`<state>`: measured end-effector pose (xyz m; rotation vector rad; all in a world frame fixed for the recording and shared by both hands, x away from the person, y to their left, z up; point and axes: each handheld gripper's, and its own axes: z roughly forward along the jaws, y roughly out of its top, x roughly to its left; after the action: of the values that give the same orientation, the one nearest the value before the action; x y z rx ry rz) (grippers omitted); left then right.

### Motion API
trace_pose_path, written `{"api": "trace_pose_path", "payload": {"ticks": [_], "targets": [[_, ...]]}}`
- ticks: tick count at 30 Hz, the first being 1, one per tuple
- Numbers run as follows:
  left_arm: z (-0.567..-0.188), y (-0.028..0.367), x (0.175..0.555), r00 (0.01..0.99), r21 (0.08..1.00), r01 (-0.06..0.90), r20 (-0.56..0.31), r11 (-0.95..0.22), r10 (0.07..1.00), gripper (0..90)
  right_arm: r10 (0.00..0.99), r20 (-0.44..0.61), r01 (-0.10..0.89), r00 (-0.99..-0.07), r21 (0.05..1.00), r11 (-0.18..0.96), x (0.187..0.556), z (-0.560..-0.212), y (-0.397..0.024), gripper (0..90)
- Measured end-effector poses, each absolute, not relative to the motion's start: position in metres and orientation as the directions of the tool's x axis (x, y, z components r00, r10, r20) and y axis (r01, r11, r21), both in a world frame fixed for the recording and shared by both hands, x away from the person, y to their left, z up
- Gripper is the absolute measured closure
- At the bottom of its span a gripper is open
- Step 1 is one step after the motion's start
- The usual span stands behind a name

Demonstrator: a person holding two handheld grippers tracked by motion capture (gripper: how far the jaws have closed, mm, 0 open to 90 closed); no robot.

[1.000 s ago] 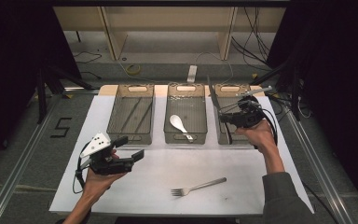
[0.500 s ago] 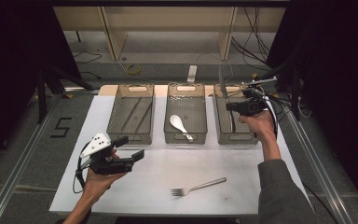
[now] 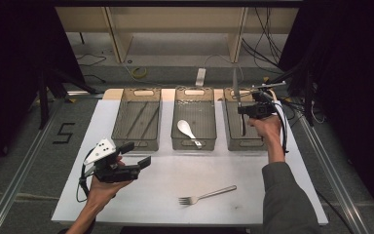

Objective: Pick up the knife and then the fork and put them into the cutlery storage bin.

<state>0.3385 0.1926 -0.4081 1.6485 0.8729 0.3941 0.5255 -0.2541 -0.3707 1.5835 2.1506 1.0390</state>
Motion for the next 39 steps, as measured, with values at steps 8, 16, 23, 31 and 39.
{"api": "trace_pose_path", "payload": {"ticks": [8,16,23,31,39], "targets": [[-0.408,0.192,0.338,0.665,0.942,0.331,-0.195,-0.050,0.721,15.3,0.918,0.198,0.741,-0.343,0.657,0.135,0.526,-0.390,-0.254,80.7],[-0.408,0.193,0.339,0.666,0.942,0.331,-0.190,-0.058,0.722,15.3,0.925,0.199,0.759,-0.324,0.638,0.129,0.526,-0.401,-0.256,80.7],[-0.408,0.192,0.338,0.665,0.943,0.330,-0.192,-0.053,0.722,15.3,0.926,0.216,0.771,-0.310,0.627,0.112,0.525,-0.408,-0.255,80.6],[-0.408,0.192,0.338,0.666,0.942,0.329,-0.188,-0.058,0.722,15.3,0.938,0.248,0.807,-0.241,0.588,0.052,0.527,-0.415,-0.257,72.2],[-0.408,0.192,0.338,0.668,0.941,0.331,-0.186,-0.063,0.721,15.3,0.925,0.240,0.792,-0.295,0.602,0.097,0.519,-0.399,-0.256,51.9]]}}
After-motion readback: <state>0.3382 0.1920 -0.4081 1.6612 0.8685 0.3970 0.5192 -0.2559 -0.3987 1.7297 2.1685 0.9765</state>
